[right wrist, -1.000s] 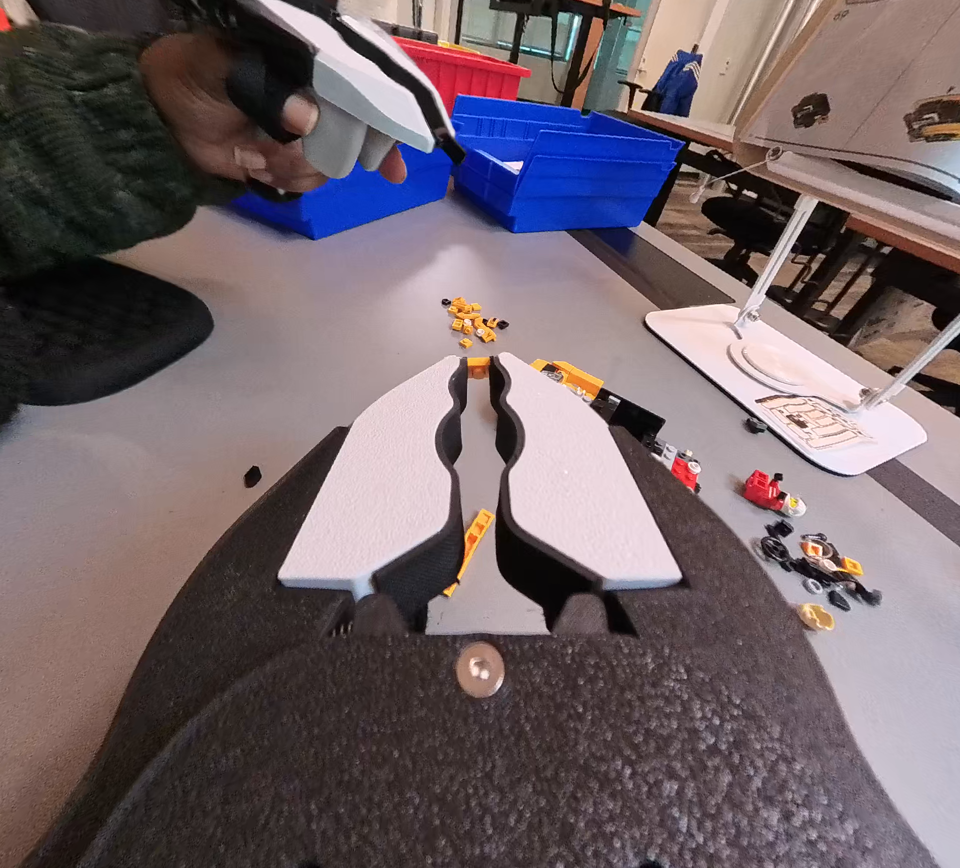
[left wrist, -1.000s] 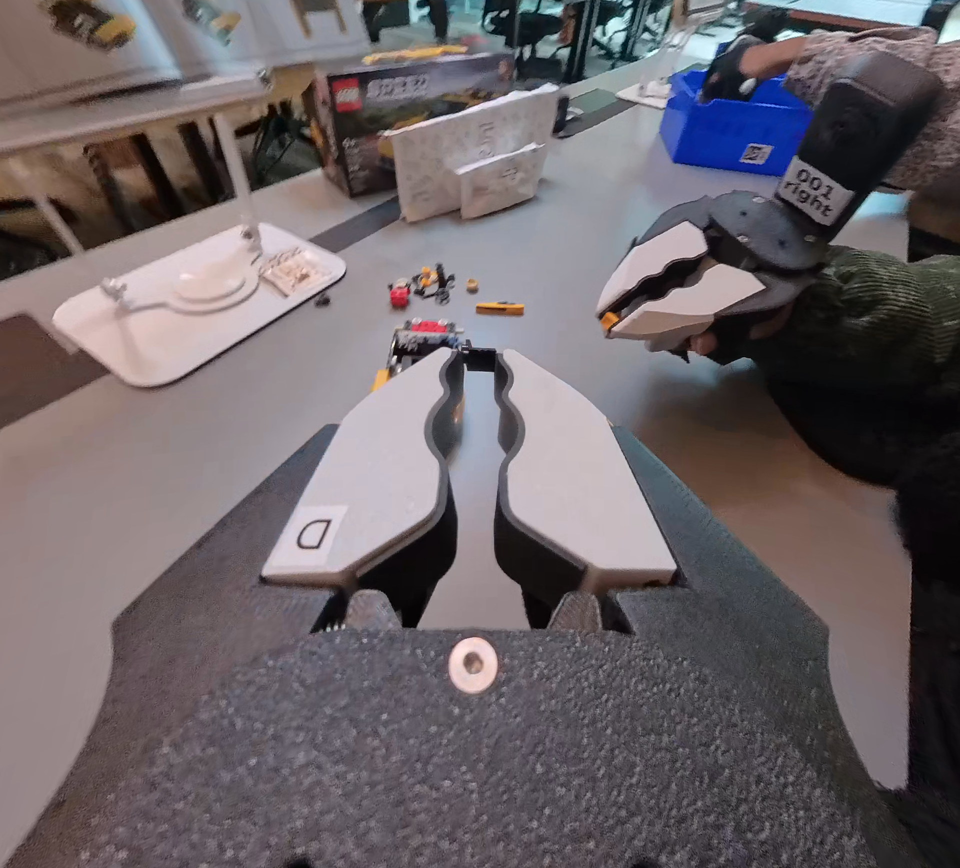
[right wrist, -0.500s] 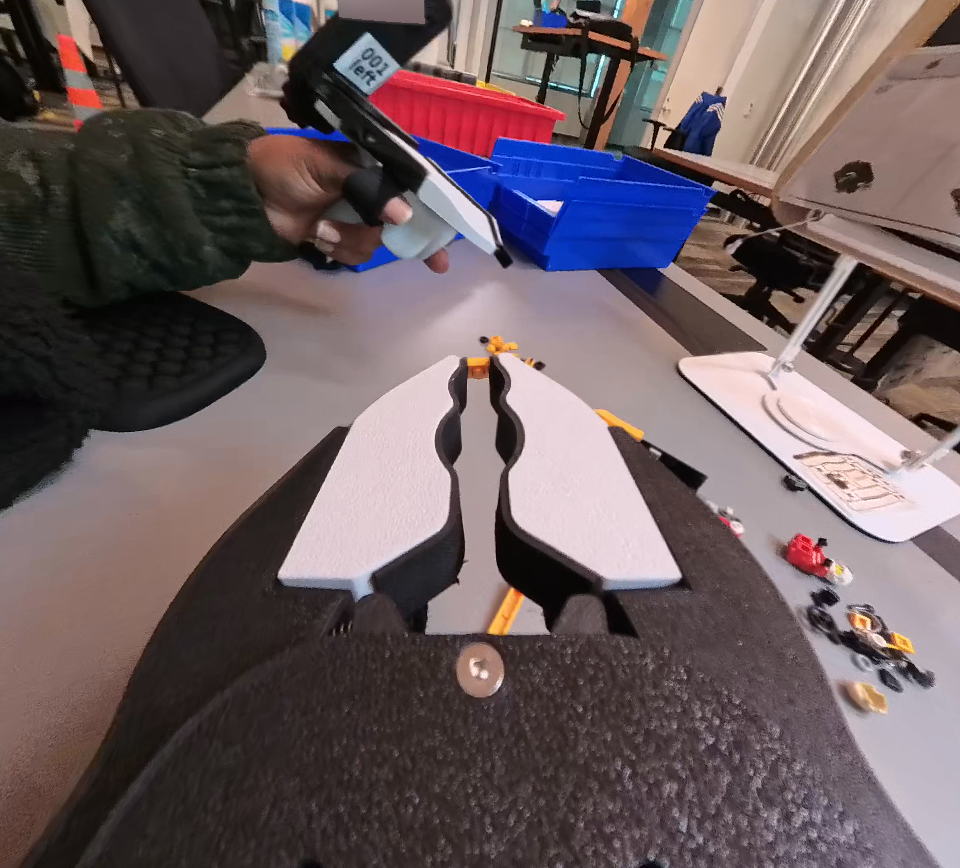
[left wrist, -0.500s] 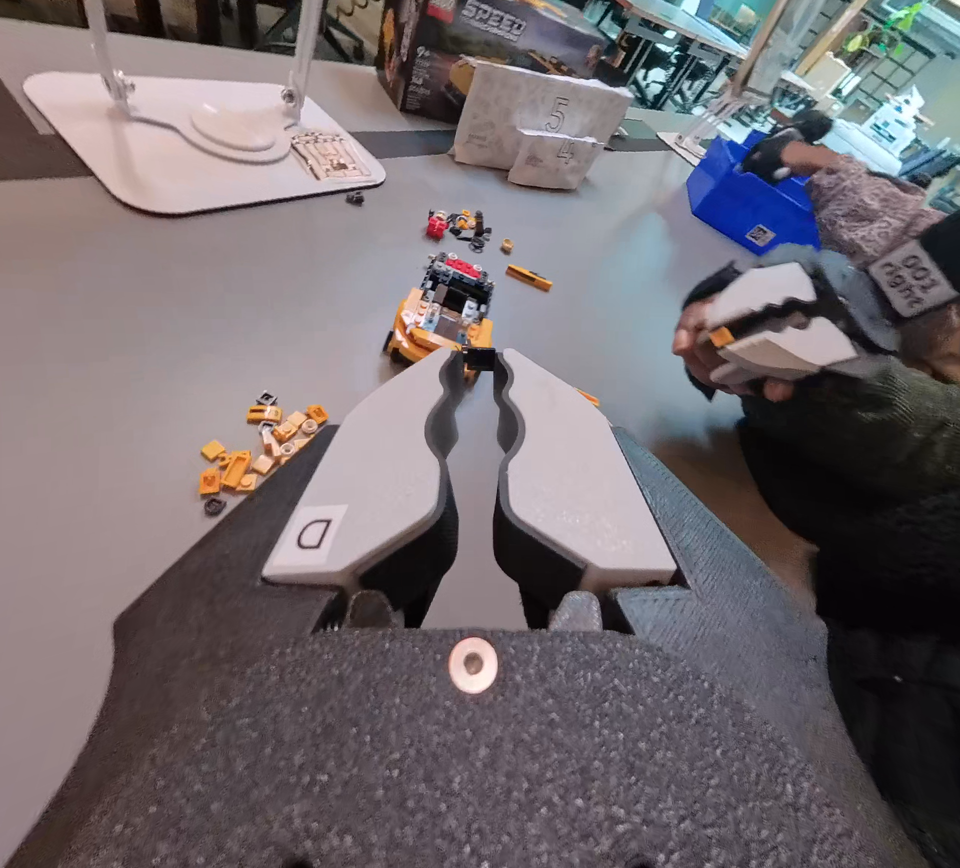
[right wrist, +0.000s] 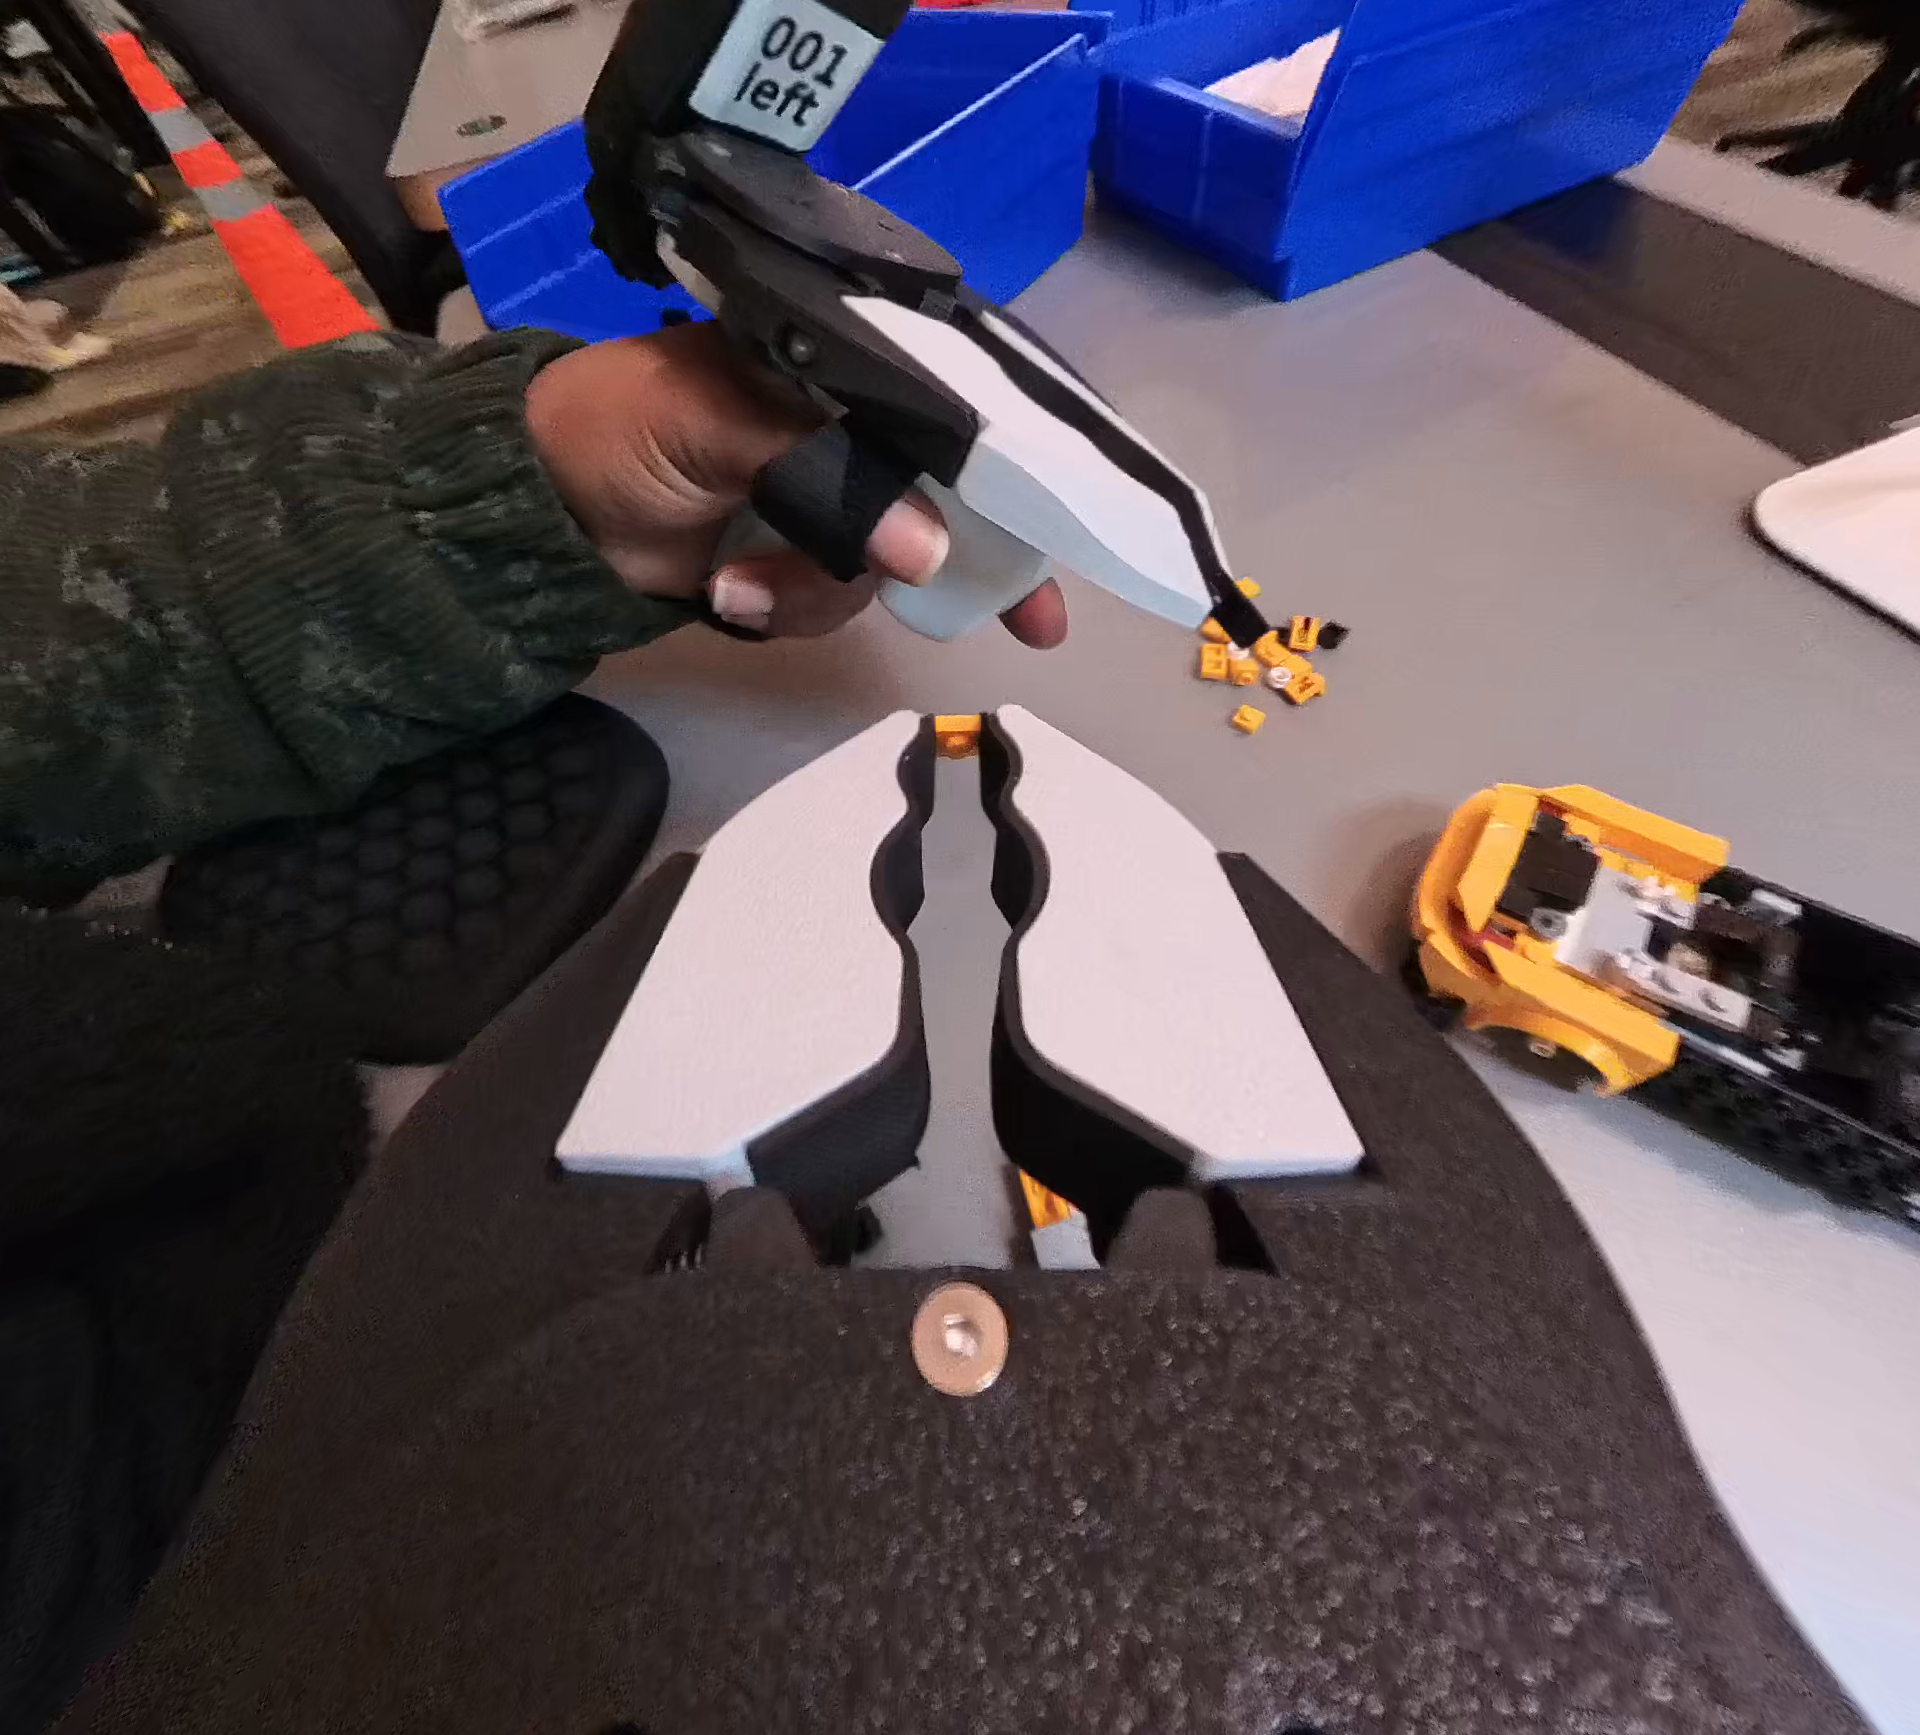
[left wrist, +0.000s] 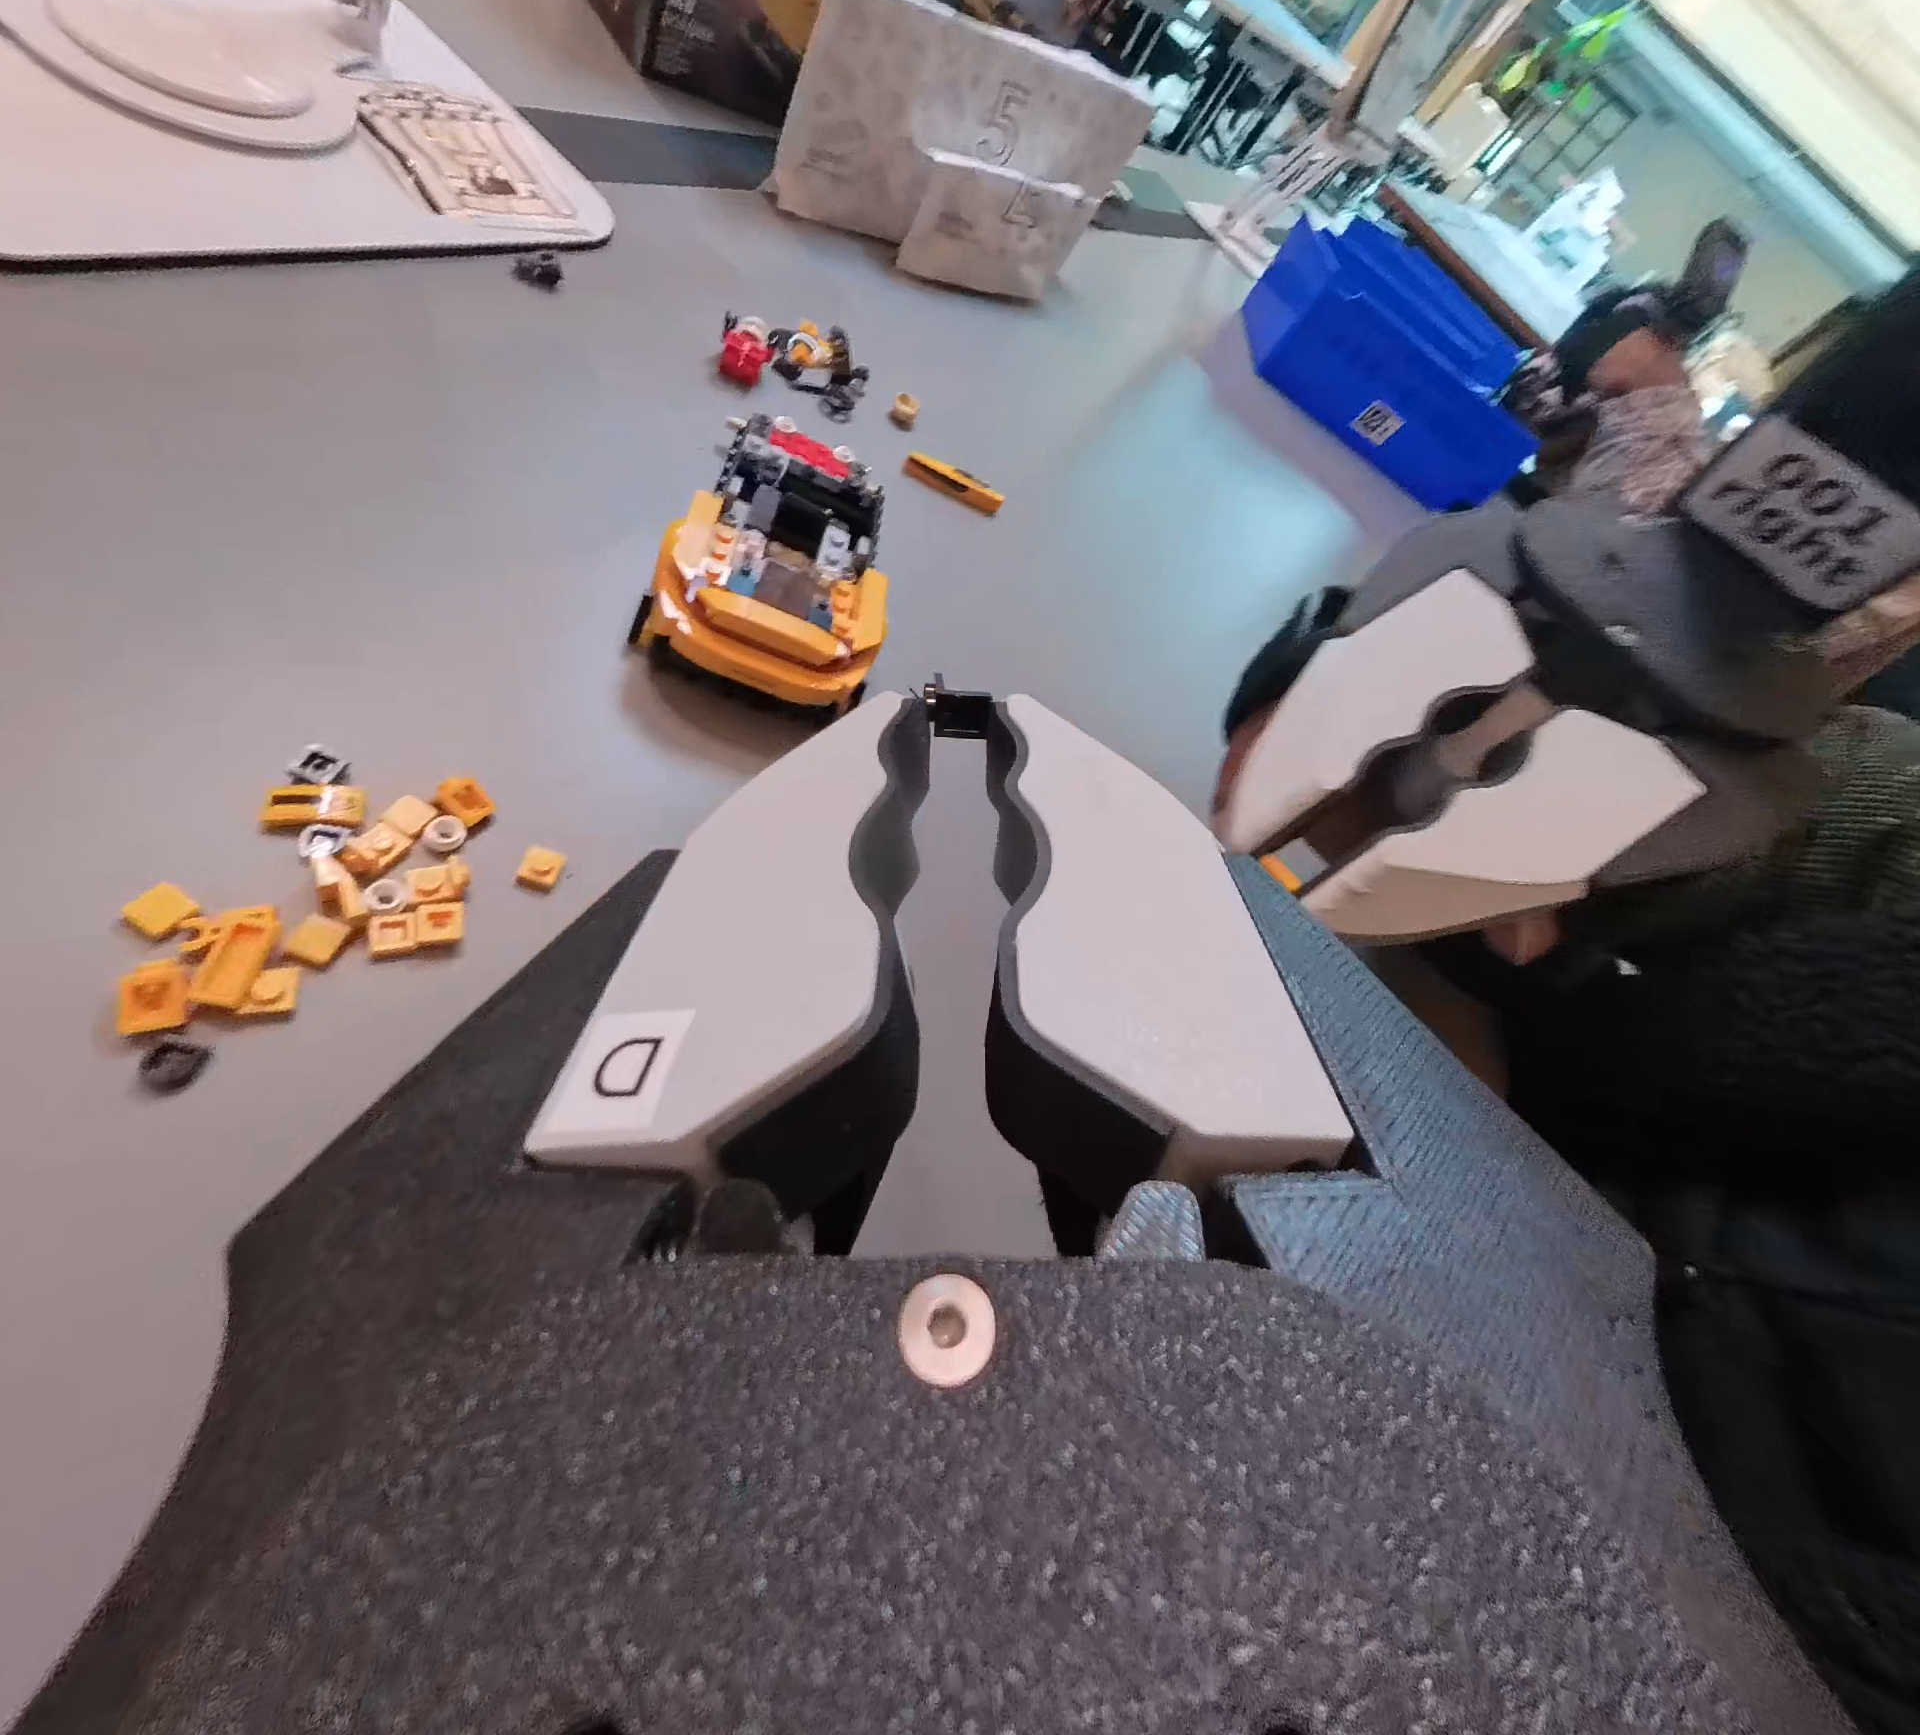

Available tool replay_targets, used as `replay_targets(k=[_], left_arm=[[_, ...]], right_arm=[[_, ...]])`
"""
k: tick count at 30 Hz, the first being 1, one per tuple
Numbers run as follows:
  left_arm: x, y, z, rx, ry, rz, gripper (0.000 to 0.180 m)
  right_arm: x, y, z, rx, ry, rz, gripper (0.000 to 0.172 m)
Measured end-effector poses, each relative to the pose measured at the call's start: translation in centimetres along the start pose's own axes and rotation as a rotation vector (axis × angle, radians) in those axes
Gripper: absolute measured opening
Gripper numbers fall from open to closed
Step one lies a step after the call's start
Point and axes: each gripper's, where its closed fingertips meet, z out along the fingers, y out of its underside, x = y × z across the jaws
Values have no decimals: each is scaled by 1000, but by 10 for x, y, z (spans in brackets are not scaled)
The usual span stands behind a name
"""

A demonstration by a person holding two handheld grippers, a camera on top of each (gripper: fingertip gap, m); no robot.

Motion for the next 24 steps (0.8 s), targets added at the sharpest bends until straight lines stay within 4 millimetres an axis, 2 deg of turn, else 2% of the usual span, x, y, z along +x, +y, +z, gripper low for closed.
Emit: replay_targets(k=[7, 13, 19, 24], left_arm=[[18, -7, -9, 40, 141, -5, 11], [30, -8, -8, 47, 216, -26, 11], [65, -12, -15, 60, 390, 28, 10], [106, -18, -28, 115, 650, 49, 11]], right_arm=[[3, 0, 3, -6, -22, 40, 8], [0, 6, 4, -32, -39, 43, 8], [6, 17, 5, -105, 4, 34, 8], [-9, 17, 6, -113, -52, 25, 8]])
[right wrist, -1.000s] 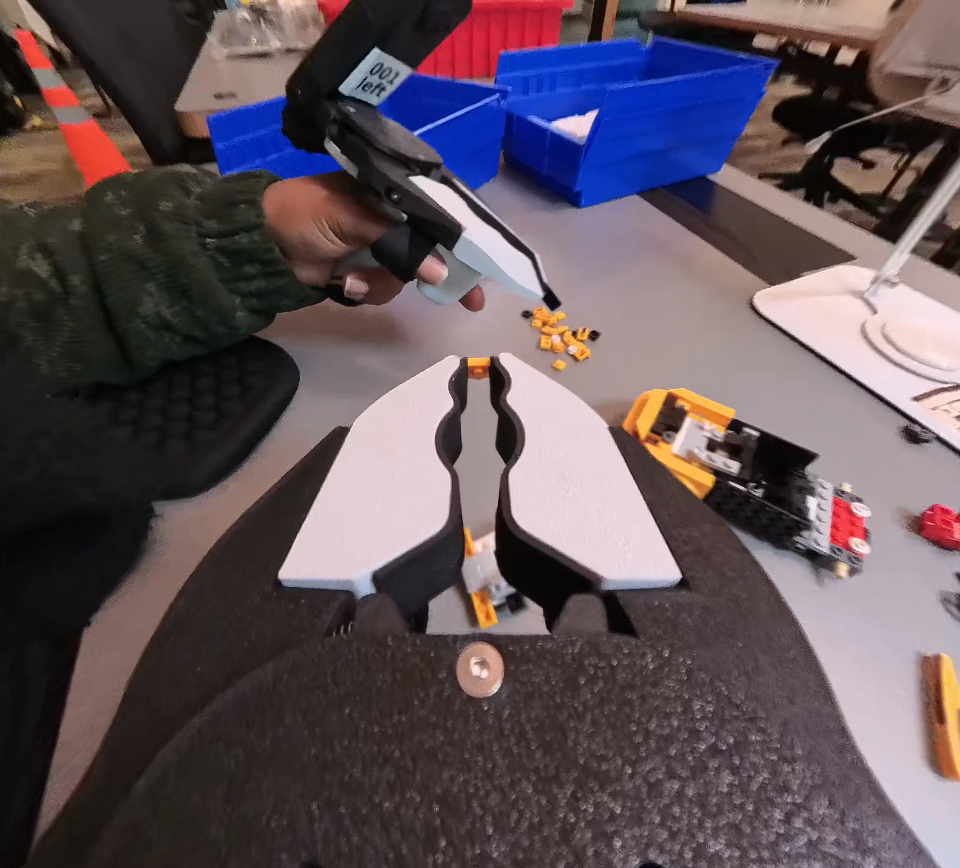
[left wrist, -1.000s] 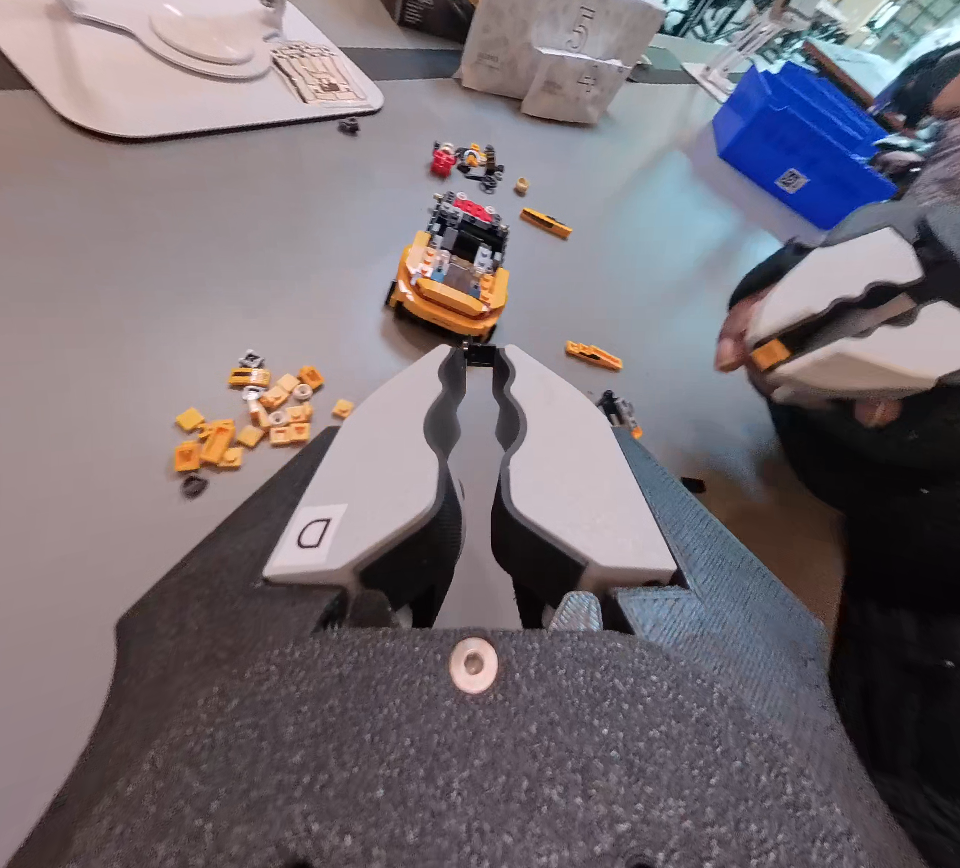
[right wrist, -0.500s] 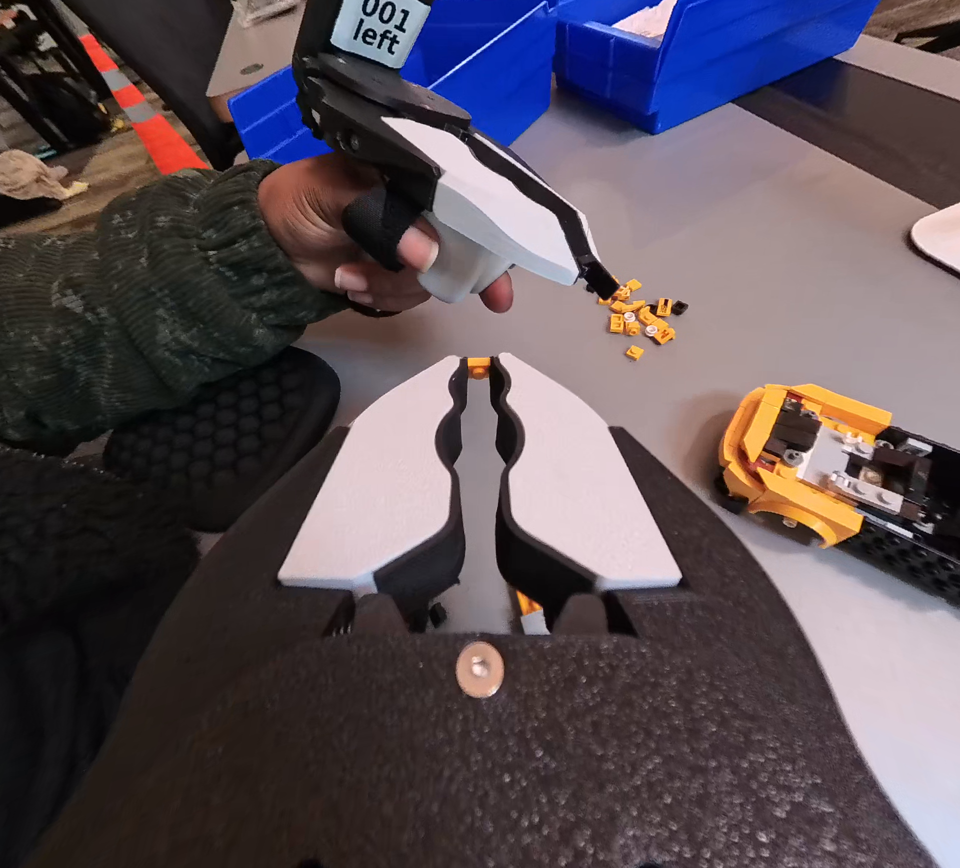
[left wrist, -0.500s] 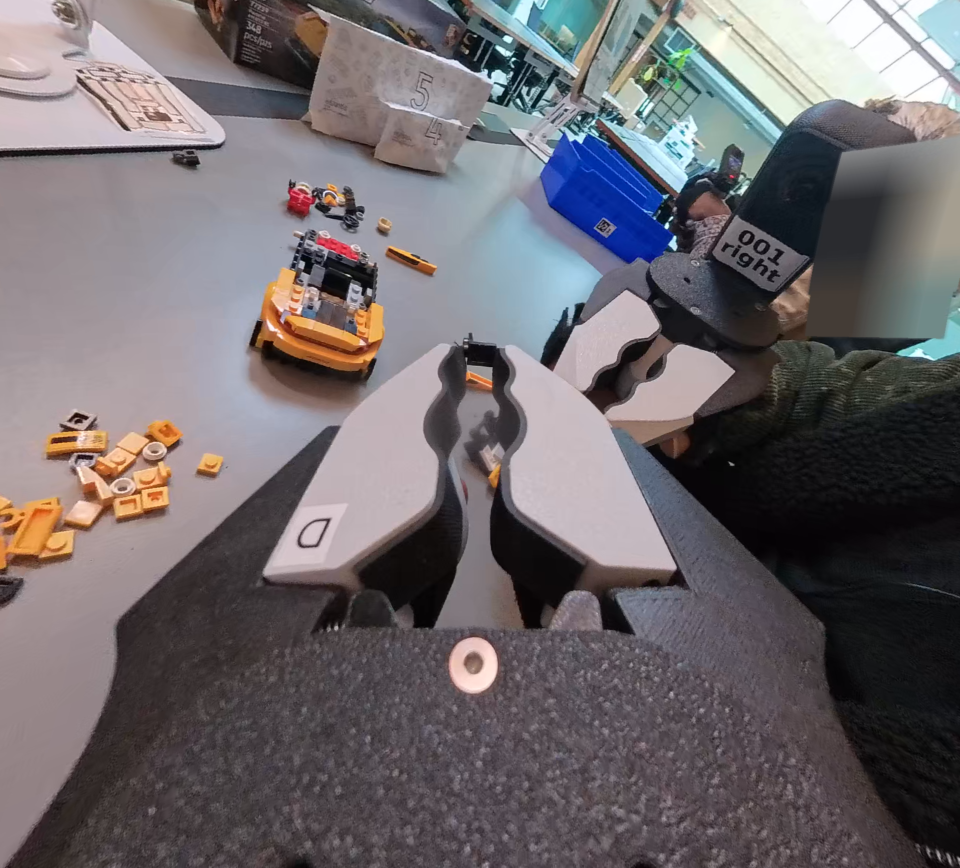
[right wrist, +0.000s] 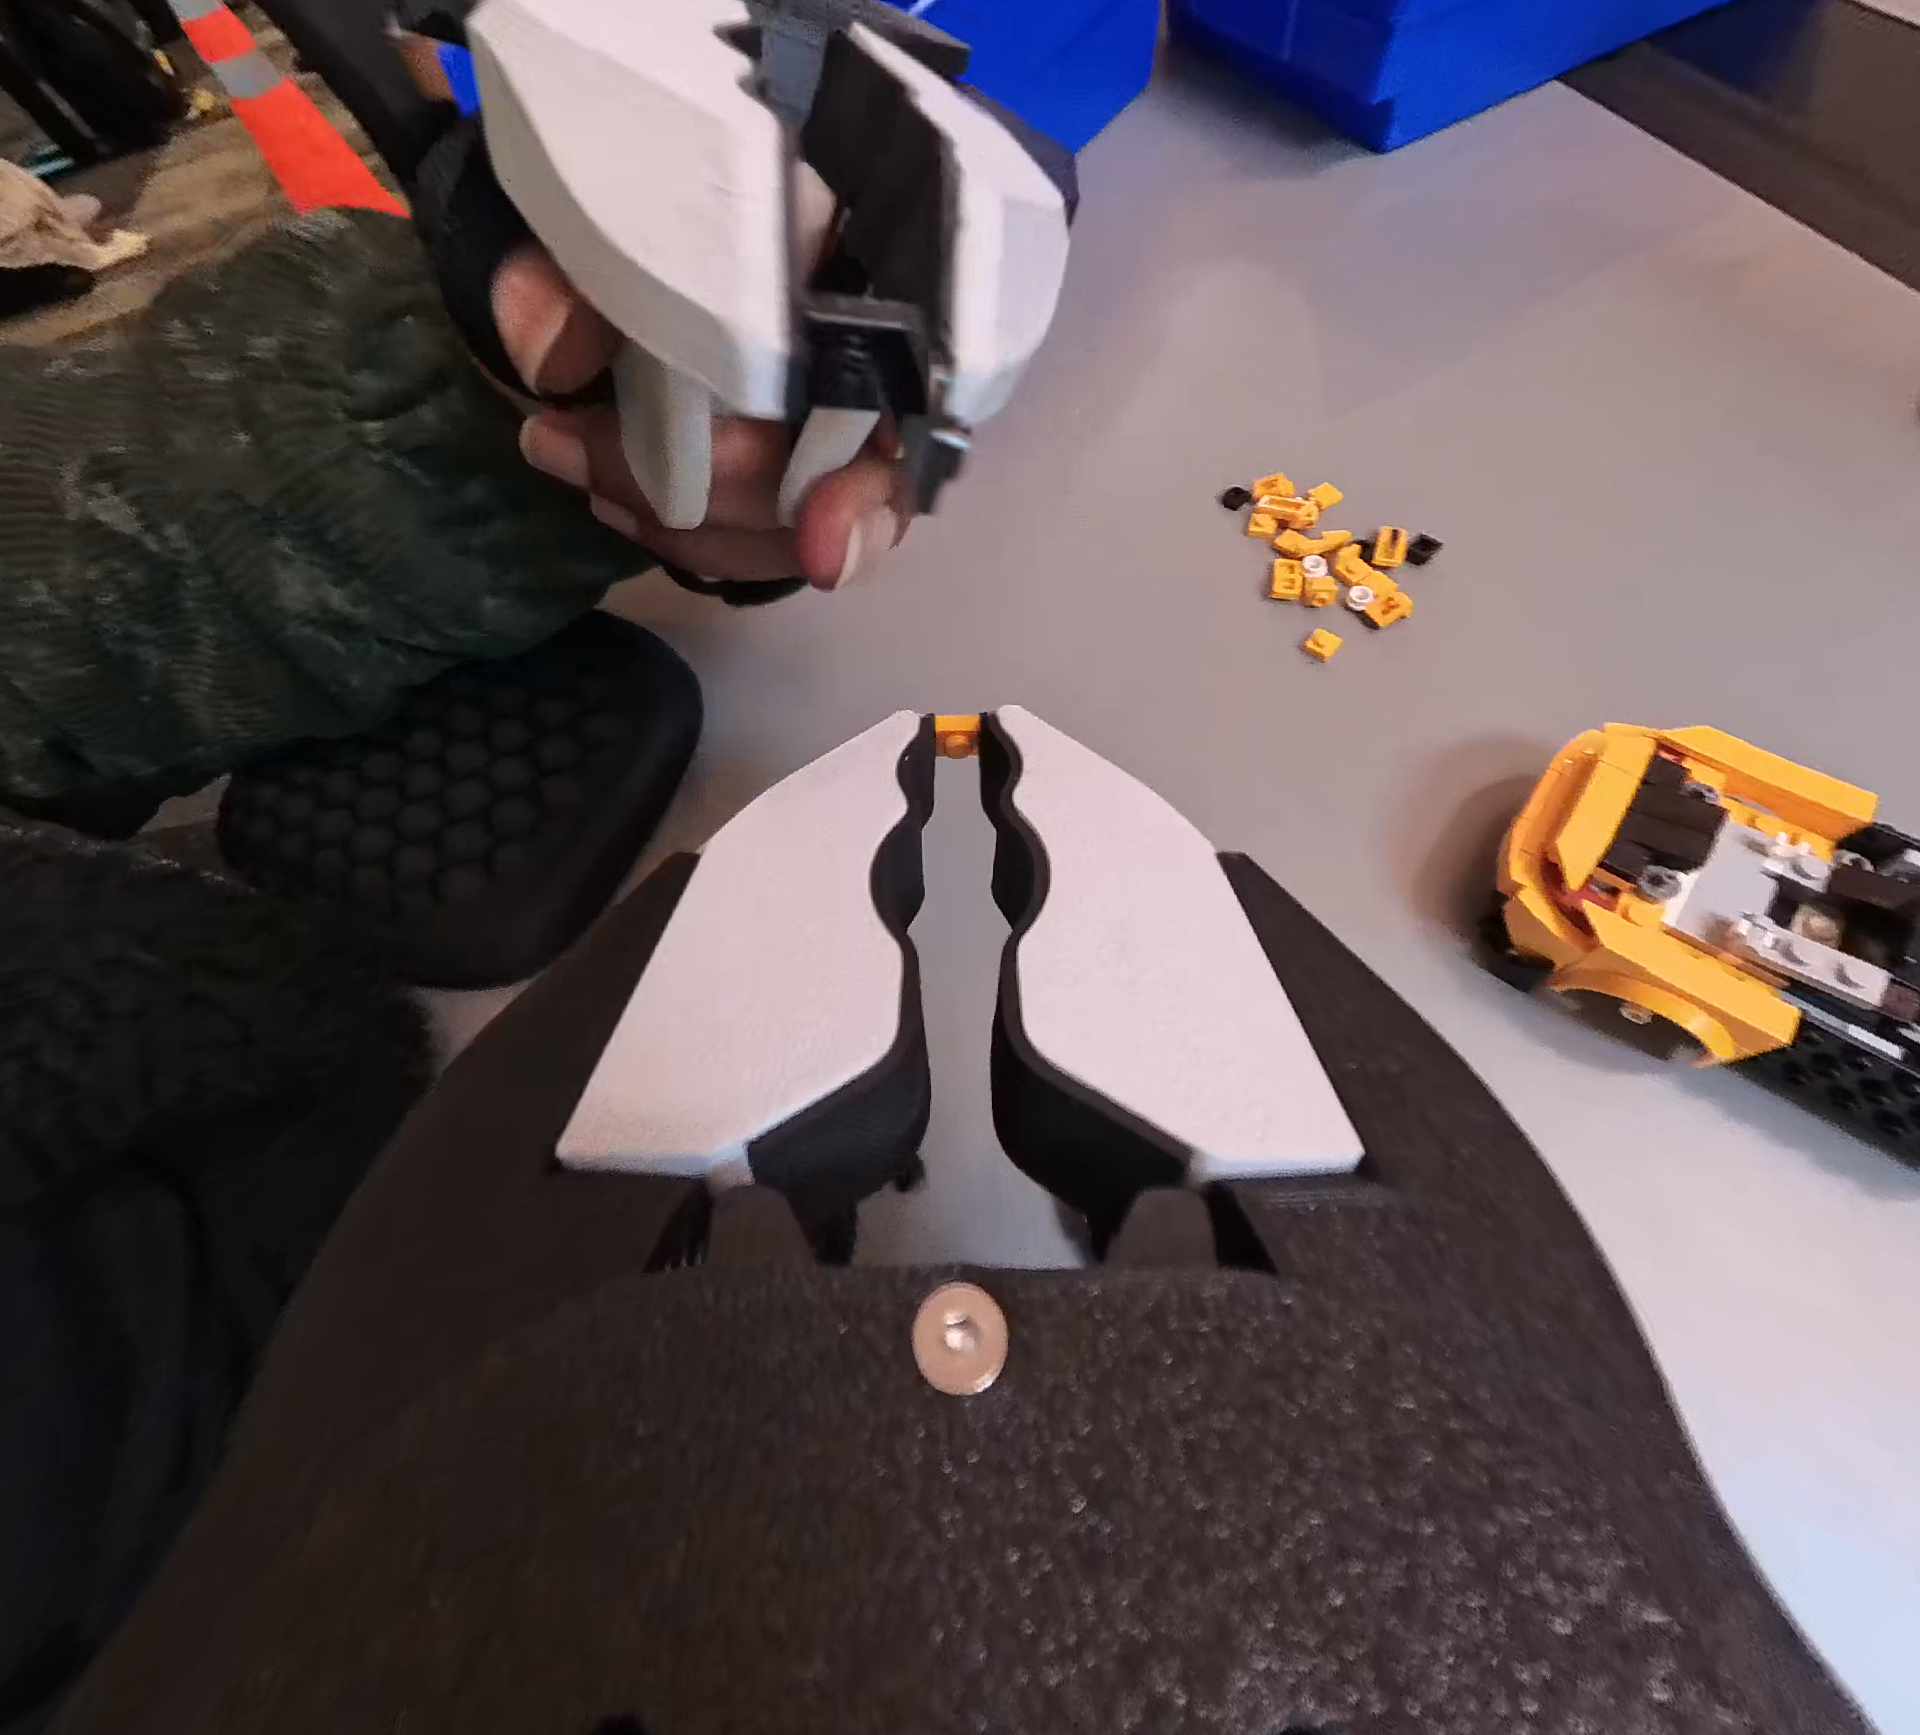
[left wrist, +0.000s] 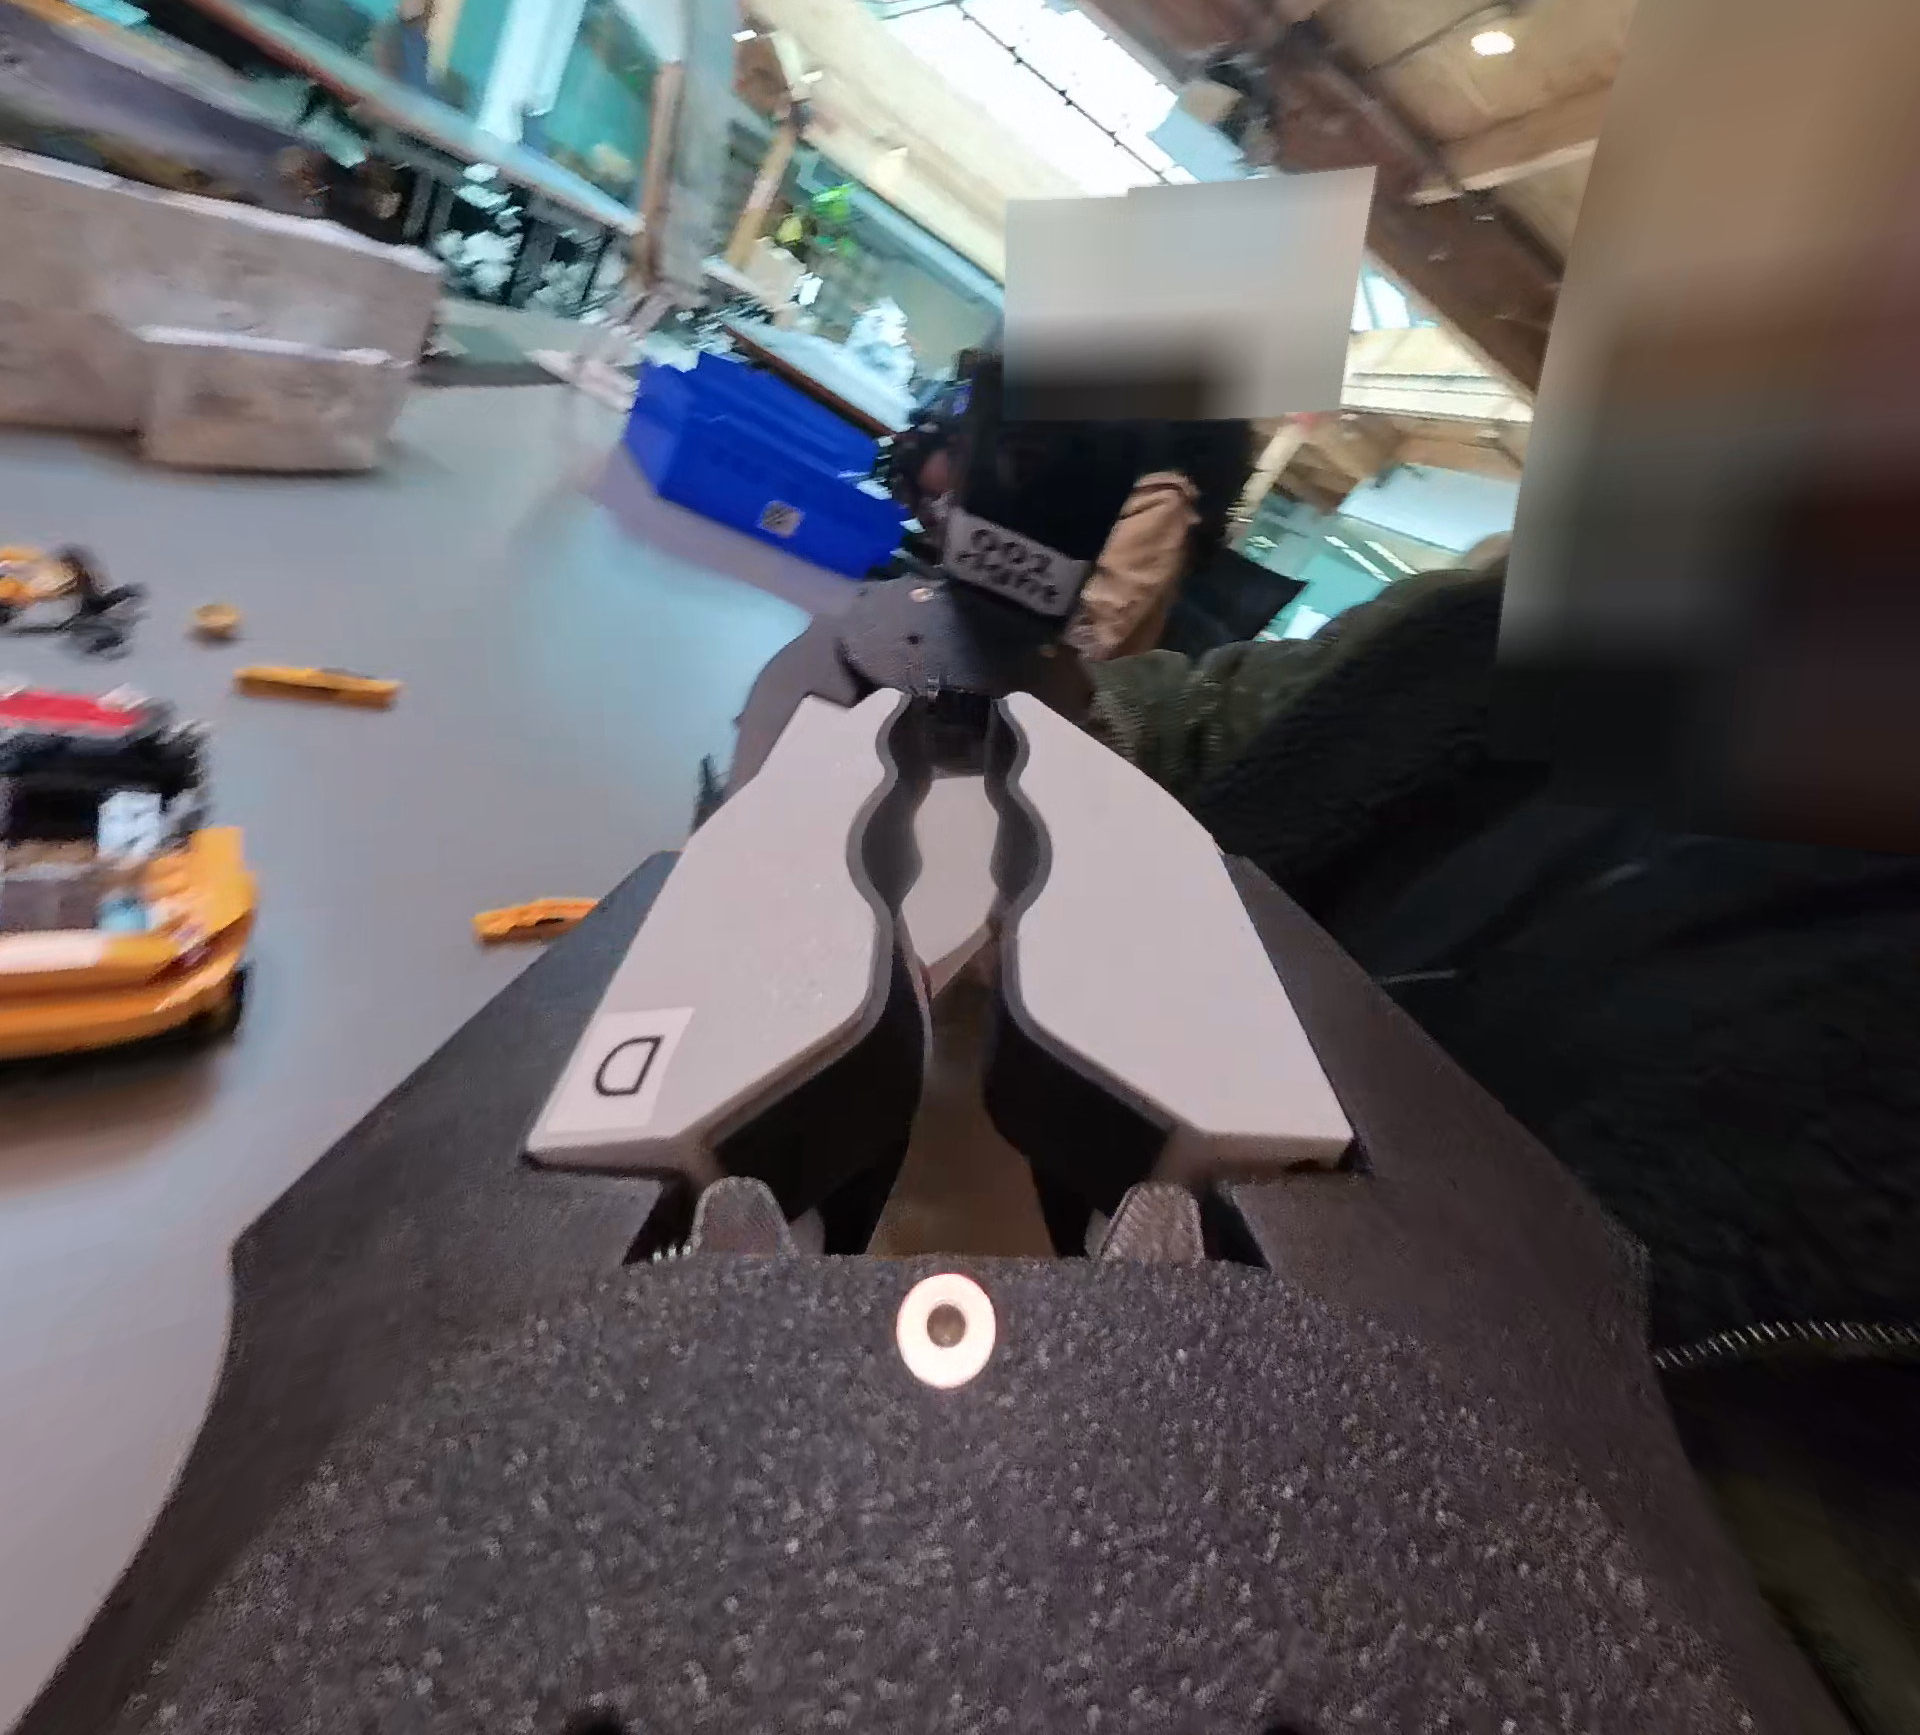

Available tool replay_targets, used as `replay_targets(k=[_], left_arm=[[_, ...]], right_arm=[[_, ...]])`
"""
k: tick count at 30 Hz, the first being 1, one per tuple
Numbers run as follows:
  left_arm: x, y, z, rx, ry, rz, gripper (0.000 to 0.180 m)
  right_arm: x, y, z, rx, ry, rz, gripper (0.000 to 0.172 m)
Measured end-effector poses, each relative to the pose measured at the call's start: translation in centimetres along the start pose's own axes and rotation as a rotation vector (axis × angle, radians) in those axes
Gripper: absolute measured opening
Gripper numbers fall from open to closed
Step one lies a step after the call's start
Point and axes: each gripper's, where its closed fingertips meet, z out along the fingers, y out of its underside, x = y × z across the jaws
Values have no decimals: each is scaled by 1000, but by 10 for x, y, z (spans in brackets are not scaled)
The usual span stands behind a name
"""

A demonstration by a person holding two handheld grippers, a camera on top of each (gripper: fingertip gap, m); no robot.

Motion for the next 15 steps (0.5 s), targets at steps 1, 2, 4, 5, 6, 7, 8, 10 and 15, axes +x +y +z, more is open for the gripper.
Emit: replay_targets(k=[1, 2, 4, 5, 6, 7, 8, 10, 15], left_arm=[[8, -1, 1, 3, 47, 17, 11], [15, -1, 3, 2, 90, 37, 11], [33, -1, 3, 6, 205, 77, 12], [36, -1, 3, 8, 232, 90, 12], [40, -2, 2, 20, 275, 93, 12], [43, -4, 1, 44, 315, 87, 12], [44, -5, 0, 53, 340, 81, 12], [49, -6, -1, 72, 410, 80, 12], [63, 2, 0, 49, 567, 63, 12]], right_arm=[[-4, -2, -1, 6, -18, -4, 8], [-8, -4, -2, 13, -35, -7, 8], [-16, -8, -5, 25, -63, -19, 8], [-20, -10, -6, 30, -75, -26, 8], [-23, -11, -7, 31, -82, -35, 8], [-26, -11, -8, 29, -91, -43, 8], [-29, -11, -8, 25, -100, -48, 8], [-33, -10, -7, 12, -116, -51, 8], [-33, 0, -1, -34, -133, -31, 8]])
